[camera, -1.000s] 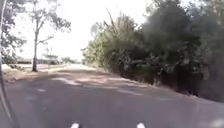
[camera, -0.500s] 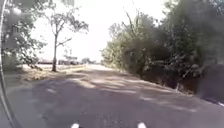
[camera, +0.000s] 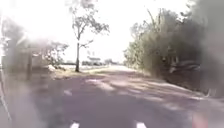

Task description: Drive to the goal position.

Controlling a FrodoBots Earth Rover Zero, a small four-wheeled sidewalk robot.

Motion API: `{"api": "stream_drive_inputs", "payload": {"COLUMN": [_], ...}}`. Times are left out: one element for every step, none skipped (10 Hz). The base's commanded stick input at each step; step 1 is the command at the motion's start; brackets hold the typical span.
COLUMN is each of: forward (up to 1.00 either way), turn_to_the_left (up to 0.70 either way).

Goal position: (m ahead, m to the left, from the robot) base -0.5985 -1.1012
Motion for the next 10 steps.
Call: {"api": "stream_drive_inputs", "payload": {"forward": [0.70, 0.70, 0.70, 0.70, 0.70, 0.70, 0.70, 0.70, 0.70, 0.70], "turn_to_the_left": [0.35, 0.31, 0.00, 0.00, 0.00, 0.00, 0.00, 0.00, 0.00, 0.00]}}
